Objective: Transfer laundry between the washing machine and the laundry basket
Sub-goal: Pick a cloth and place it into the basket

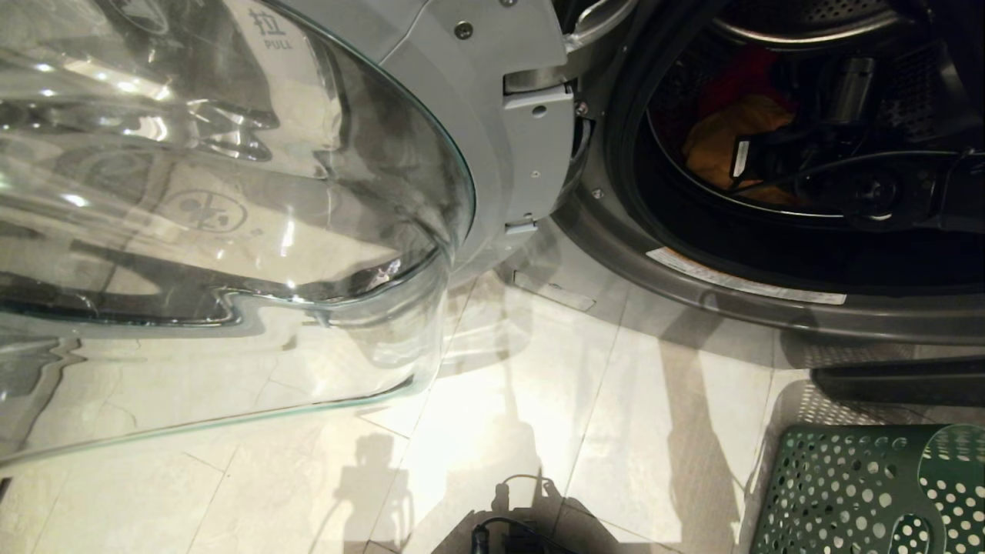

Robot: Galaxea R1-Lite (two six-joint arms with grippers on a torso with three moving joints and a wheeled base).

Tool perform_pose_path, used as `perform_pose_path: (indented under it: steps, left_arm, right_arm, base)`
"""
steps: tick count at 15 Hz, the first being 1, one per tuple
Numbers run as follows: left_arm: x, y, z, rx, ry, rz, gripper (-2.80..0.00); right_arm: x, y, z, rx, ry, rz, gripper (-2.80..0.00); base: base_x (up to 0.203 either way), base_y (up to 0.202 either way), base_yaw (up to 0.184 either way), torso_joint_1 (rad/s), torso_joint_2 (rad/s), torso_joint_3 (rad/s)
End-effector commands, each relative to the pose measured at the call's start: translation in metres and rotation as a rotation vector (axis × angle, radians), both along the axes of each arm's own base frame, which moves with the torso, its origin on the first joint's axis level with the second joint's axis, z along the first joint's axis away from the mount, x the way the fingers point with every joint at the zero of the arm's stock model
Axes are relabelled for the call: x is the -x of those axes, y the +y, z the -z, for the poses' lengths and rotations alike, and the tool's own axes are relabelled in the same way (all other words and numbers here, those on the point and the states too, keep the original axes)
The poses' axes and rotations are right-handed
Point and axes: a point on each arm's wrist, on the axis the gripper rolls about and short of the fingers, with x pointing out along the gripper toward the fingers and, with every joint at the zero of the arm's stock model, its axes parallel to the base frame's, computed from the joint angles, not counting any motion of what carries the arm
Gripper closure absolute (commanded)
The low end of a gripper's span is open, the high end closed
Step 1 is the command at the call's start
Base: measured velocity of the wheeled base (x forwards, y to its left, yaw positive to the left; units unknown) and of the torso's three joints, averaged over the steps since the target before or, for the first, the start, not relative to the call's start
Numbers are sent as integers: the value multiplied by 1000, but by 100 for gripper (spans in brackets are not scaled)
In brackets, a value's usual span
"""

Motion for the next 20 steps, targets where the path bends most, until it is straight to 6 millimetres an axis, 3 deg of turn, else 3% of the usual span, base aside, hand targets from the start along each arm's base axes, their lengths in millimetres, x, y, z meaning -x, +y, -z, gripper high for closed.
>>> perform_pose_path:
  steps: [1,6,12,13,20]
  left_arm:
    - [0,0,0,0,1,0,0]
    - [0,0,0,0,1,0,0]
    - [0,0,0,0,1,0,0]
    - [0,0,0,0,1,0,0]
    - [0,0,0,0,1,0,0]
  right_arm:
    - [-11,0,1,-23,-17,2,-280]
    - [-29,3,23,-140,-1,-48,-280]
    - [-31,3,23,-198,-27,-46,-280]
    - [-31,3,23,-197,-32,-46,0]
    - [-31,-6,23,-224,-44,-26,0]
  base:
    - [0,0,0,0,0,0]
    - [0,0,0,0,0,0]
    - [0,0,0,0,0,0]
    - [0,0,0,0,0,0]
    - [0,0,0,0,0,0]
